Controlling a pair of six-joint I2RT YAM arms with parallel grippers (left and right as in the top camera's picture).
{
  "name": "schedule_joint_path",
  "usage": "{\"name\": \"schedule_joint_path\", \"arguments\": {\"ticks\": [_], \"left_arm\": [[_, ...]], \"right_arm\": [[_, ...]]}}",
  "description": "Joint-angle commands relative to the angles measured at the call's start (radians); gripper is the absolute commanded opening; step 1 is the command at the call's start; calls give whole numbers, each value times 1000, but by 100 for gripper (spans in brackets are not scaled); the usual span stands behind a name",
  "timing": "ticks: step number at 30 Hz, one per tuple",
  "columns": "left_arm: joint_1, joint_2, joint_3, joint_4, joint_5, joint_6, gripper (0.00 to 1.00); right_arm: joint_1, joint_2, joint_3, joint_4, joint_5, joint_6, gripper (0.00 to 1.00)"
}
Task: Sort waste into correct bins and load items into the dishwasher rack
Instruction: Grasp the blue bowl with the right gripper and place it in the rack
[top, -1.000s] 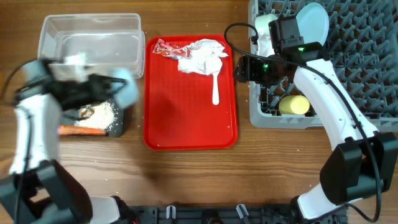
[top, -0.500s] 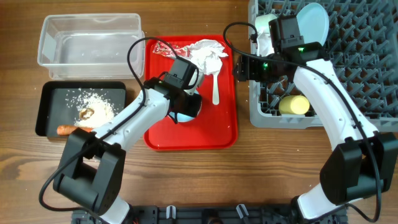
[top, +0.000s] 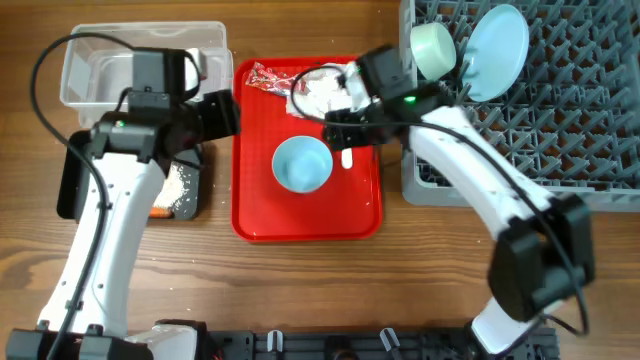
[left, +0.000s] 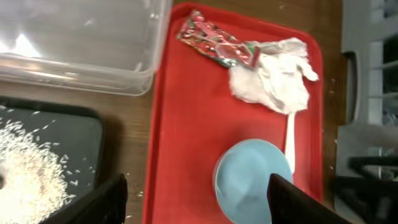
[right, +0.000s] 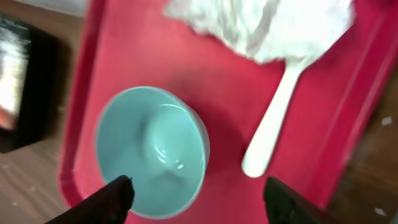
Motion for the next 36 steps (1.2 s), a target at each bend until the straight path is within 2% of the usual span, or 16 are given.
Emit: {"name": "schedule_joint_path", "arguments": {"ticks": [1, 4, 5, 6, 7, 8, 10, 11, 14, 15, 17, 20, 22, 27, 31, 36], "left_arm": [[25, 18, 6, -3, -2, -10, 72], [25, 36, 6, -4, -2, -10, 72], [25, 43, 6, -4, -2, -10, 72], [25, 56, 6, -4, -2, -10, 72], [25, 73, 5, -8, -2, -10, 72], [25, 82, 5, -9, -2, -10, 73], [25, 103, 4, -12, -2, -10, 75], [25, 110, 4, -11, -2, -10, 76], [25, 116, 4, -7, -2, -10, 81], [25, 116, 4, -6, -1, -10, 93], [25, 116, 4, -2, -1, -10, 100], [25, 116, 4, -5, -1, -11, 100], [25, 116, 4, -4, -1, -11, 100], [25, 116, 4, -4, 14, -11, 100], [25, 116, 4, -3, 13, -11, 100], [25, 116, 4, 1, 13, -11, 100]], "right_arm": [[33, 125, 3, 18, 38, 35, 62], [53, 179, 3, 25, 32, 35, 54], [53, 179, 3, 25, 34, 34, 50], [53, 180, 3, 25, 51, 35, 41], [53, 187, 2, 33, 74, 32, 39], [53, 190, 2, 35, 77, 26, 32], [53, 196, 2, 45, 78, 26, 6], [53, 197, 2, 48, 77, 20, 4], [53, 202, 2, 54, 93, 6, 5], [53, 202, 2, 59, 100, 1, 4], [53, 194, 8, 62, 100, 1, 4], [52, 97, 47, 29, 113, 1, 4], [50, -55, 61, -3, 230, 1, 4], [24, -283, 61, -152, 566, 12, 4], [-47, -372, 61, -226, 745, 13, 4], [-98, -379, 53, -351, 986, 67, 4]]}}
